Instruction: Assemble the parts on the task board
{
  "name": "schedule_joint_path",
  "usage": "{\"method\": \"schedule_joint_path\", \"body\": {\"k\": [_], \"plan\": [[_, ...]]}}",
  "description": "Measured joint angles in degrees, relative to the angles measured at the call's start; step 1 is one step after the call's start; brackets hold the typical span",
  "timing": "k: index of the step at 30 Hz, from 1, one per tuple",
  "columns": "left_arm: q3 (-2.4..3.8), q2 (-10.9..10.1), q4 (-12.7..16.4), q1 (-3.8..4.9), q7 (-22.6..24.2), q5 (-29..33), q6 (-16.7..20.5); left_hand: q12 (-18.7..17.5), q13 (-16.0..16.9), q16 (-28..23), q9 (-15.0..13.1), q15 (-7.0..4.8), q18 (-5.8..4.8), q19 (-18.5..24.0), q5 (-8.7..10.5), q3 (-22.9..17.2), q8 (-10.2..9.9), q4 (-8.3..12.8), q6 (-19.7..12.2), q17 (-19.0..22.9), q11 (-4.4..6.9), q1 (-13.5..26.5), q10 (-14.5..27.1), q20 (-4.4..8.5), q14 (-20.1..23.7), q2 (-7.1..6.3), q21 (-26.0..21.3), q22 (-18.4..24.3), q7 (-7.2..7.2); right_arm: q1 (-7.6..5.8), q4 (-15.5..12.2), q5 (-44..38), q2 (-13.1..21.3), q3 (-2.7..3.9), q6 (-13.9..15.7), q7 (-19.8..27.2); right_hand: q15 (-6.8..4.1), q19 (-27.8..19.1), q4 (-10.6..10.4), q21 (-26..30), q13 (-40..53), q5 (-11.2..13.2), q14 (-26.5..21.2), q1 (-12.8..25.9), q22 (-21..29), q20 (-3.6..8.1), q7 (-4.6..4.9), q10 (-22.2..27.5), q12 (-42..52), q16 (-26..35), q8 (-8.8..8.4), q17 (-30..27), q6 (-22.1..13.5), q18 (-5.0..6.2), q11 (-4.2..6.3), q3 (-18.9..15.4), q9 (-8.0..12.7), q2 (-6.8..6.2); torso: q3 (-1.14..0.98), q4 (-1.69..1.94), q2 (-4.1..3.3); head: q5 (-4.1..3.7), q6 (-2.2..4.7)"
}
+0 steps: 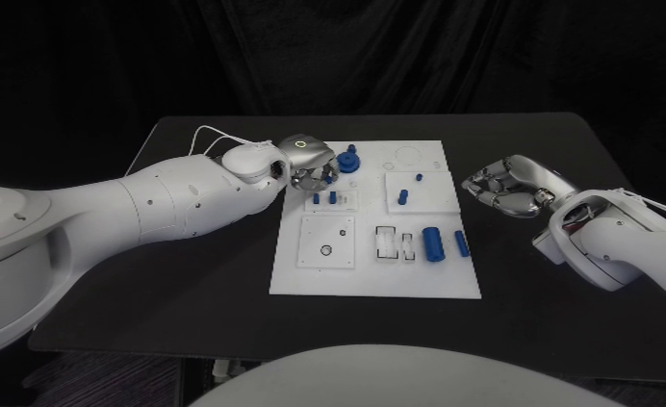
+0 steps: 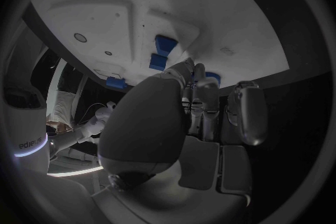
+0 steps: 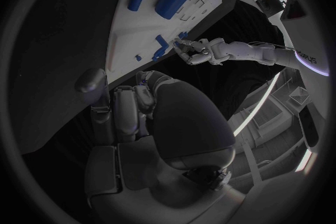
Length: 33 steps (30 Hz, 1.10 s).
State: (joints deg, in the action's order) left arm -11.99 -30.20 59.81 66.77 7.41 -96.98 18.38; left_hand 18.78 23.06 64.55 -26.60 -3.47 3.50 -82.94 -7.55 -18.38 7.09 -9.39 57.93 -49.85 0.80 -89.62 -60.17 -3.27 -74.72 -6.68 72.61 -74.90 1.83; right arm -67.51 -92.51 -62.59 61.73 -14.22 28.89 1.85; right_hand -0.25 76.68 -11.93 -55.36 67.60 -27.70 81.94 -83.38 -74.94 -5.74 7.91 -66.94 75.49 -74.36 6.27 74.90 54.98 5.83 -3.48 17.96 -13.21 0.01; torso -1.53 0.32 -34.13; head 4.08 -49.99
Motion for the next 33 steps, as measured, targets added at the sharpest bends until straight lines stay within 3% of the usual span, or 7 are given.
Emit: {"method": "schedule_joint_path", "body": {"k": [24, 33], "plan": [[-0.02, -0.4, 0.4, -0.23, -0.8, 0.0, -0.1, -0.5, 0.0, -0.3, 0.2, -0.01, 0.00, 0.2, -0.23, -0.2, -0.2, 0.2, -0.1, 0.4, 0.00, 0.0, 0.0, -0.21, 0.4, 0.00, -0.3, 0.0, -0.09, 0.17, 0.1, 0.0, -0.1, 0.00, -0.3, -0.1, 0.00, 0.0, 0.2, 0.0, 0.0, 0.0, 0.0, 0.0, 0.0, 0.00, 0.00, 0.0, 0.0, 0.0, 0.00, 0.0, 0.0, 0.00, 0.00, 0.2, 0.0, 0.00, 0.01, 0.01, 0.03, 0.20, 0.00], [-0.10, -0.6, 0.2, -0.38, -1.0, 0.0, -0.3, -1.5, 0.0, -0.9, 1.0, 0.20, 0.00, 0.6, 0.10, -0.3, -2.1, 0.0, -2.9, 1.1, -0.22, 0.6, -0.2, -0.21, 0.6, -0.61, -0.9, 0.0, -0.85, 0.18, 0.1, 0.0, -0.1, 0.00, -0.5, -0.2, 0.00, 0.0, 0.2, 0.0, 0.0, 0.0, 0.0, 0.0, 0.0, 0.00, 0.00, 0.0, 0.0, 0.0, 0.00, 0.0, 0.0, 0.00, 0.00, 0.2, 0.0, 0.00, 0.01, 0.01, 0.01, 0.31, 0.00]]}}
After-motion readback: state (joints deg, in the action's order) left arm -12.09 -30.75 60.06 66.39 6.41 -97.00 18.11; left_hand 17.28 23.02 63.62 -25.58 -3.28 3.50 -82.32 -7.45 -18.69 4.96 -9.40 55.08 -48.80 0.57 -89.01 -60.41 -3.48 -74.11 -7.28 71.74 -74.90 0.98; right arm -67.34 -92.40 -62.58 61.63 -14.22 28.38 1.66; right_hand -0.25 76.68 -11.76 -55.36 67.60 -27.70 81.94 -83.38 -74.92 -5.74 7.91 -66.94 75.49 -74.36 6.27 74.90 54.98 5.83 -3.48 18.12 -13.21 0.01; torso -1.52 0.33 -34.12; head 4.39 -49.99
